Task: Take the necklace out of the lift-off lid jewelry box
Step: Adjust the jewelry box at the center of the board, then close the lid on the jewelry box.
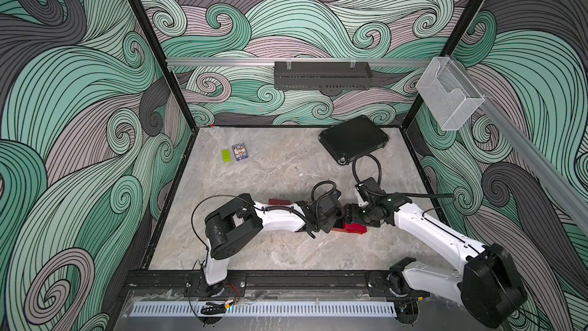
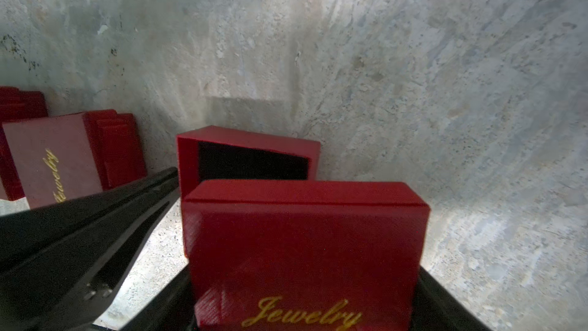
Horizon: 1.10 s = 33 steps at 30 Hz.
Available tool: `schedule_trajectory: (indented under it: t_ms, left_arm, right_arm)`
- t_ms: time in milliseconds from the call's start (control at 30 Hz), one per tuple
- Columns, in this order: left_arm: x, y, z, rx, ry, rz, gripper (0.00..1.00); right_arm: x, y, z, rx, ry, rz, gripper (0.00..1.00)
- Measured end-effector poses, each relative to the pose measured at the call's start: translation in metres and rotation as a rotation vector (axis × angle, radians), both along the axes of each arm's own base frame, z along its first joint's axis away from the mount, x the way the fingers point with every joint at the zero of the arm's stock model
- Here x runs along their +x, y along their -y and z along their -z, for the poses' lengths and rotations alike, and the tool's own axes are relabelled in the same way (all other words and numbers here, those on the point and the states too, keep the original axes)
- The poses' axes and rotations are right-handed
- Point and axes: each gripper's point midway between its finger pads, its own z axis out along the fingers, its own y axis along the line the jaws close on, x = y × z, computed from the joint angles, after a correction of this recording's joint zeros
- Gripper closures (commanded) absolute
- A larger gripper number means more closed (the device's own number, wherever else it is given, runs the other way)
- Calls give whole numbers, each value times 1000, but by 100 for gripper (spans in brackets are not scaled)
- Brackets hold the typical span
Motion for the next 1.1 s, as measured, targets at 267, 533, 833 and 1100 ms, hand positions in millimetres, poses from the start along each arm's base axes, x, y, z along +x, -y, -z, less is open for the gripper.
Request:
schedule_trajectory:
  t_ms: [267, 533, 833, 1100]
  left_arm:
    - [10, -43, -34, -65, 9, -67, 100]
    - [11, -84, -82, -151, 71, -115, 100]
    - [-1, -102, -77, -127, 64, -104, 100]
    - [-4, -108, -80, -124, 75, -91, 100]
  right_arm:
    - [-1, -10, 10, -15, -28, -22, 19]
    - [6, -14, 8, -24, 10, 37, 18]
    - [14, -13, 5, -35, 40, 104, 17]
    - [16, -26, 5, -35, 30, 102, 16]
